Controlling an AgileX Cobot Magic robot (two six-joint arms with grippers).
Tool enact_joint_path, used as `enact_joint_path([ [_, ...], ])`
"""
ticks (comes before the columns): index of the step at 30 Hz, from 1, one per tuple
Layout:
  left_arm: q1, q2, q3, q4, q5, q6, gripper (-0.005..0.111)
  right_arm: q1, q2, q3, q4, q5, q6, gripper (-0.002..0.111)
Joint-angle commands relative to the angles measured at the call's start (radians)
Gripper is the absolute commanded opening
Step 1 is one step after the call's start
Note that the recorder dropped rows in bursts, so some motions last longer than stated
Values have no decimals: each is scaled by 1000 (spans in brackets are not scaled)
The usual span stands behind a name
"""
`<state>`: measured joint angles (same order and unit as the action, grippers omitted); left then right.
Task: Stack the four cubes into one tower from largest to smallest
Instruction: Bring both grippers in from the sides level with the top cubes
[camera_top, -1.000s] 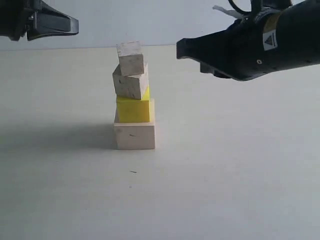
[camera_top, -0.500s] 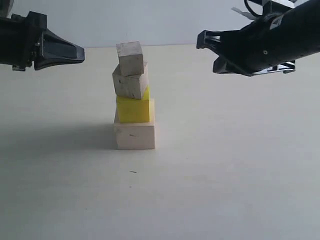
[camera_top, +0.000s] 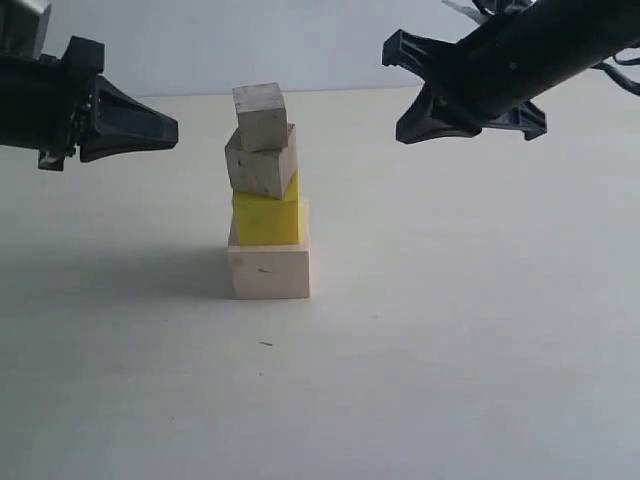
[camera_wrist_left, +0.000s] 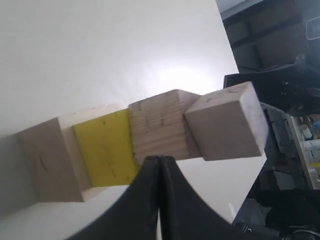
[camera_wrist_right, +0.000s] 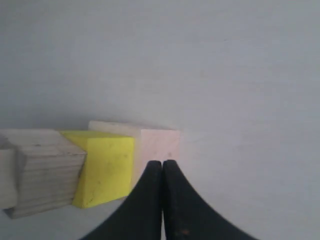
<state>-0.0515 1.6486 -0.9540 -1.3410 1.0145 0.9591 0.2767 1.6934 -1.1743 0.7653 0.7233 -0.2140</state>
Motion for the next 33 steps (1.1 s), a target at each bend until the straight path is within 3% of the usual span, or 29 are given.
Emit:
enact_joint_path([
  [1,2,53,4,-29,65,31,0,-12,43,-11,212,57,-177,0],
  [12,2,70,2,-38,49,65,0,-12,100,-11,390,94,-381,0],
  [27,2,74,0,-70,57,110,0,-12,140,-11,476,94,-470,0],
  [33,2,111,-30,-81,129,118,0,-12,140,-11,533,157,-523,0],
])
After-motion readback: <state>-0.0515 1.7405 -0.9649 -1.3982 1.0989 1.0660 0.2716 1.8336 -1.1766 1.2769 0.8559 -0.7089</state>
